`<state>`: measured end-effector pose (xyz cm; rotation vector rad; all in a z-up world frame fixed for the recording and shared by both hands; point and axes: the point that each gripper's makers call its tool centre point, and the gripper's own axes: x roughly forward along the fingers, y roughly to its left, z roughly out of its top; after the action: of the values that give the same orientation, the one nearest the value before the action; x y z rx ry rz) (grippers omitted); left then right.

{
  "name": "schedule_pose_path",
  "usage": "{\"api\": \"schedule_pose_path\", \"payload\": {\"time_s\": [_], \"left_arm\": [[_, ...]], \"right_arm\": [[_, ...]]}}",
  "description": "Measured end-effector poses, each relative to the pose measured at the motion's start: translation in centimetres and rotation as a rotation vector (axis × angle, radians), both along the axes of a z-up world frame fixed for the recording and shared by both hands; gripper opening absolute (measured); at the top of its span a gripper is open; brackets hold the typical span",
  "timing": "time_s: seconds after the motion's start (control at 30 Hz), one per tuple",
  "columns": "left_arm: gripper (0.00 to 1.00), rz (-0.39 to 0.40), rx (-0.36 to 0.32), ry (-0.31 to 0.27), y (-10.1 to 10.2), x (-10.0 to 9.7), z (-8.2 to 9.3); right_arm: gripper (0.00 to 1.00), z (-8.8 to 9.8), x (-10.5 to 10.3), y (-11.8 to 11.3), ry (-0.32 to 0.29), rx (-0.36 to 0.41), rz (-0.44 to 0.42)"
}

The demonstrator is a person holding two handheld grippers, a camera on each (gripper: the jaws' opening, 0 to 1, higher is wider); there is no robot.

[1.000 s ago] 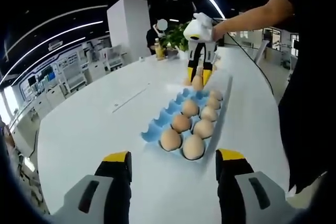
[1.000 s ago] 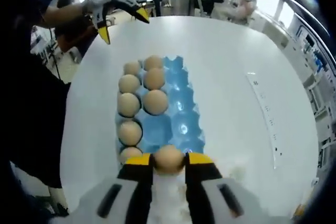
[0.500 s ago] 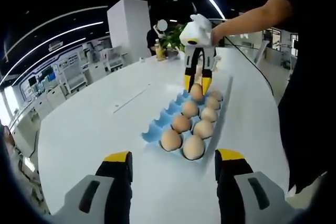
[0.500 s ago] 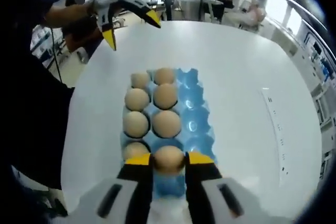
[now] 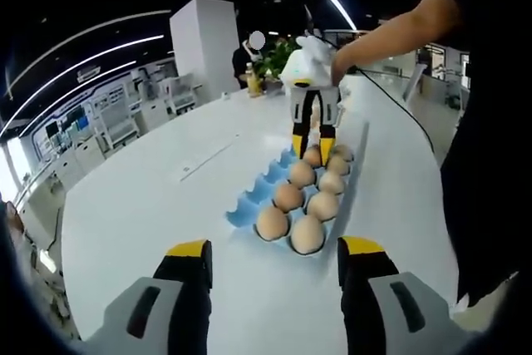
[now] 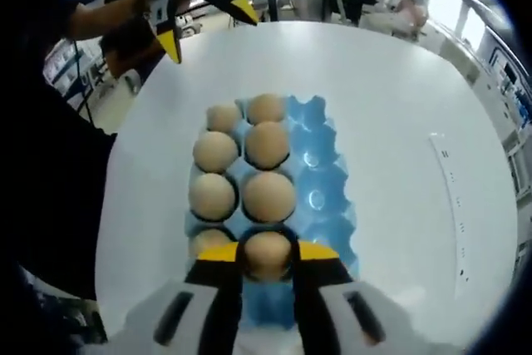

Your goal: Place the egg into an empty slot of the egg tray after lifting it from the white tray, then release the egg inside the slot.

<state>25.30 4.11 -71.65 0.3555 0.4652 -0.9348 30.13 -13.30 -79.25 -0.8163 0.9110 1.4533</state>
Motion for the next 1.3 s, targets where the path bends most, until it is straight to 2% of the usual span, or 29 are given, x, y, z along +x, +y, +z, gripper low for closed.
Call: {"api": "schedule_pose_path", "payload": {"time_s": [0.4, 0.6, 0.63, 0.7, 0.93, 1.13, 1.3], "left_arm": [[0.62, -0.004, 0.008, 0.006, -0.3, 0.2, -0.1], [0.61, -0.002, 0.016, 0.002, -0.2, 0.4, 0.2], [0.61, -0.001, 0.015, -0.004, -0.2, 0.4, 0.3], [0.61, -0.003, 0.013, -0.019, -0.3, 0.5, 0.7], [0.61, -0.005, 0.017, -0.018, -0.1, 0.5, 0.5], [0.61, -0.002, 0.014, -0.026, -0.1, 0.5, 0.7], [0.6, -0.005, 0.016, -0.025, -0.2, 0.3, 0.7]], "right_arm": [[0.24, 0.2, 0.4, 0.0, 0.036, 0.045, -0.019], [0.26, -0.1, 0.3, -0.3, 0.028, 0.052, 0.004], [0.26, -0.5, 0.1, -0.8, 0.044, 0.023, -0.003], [0.26, 0.1, 0.5, -0.5, 0.04, 0.063, -0.031], [0.27, 0.1, 0.7, -0.5, 0.032, 0.09, -0.066], [0.27, 0.7, 0.9, -1.5, 0.037, 0.102, -0.093], [0.27, 1.2, 0.9, -3.4, 0.02, 0.096, -0.119]]}}
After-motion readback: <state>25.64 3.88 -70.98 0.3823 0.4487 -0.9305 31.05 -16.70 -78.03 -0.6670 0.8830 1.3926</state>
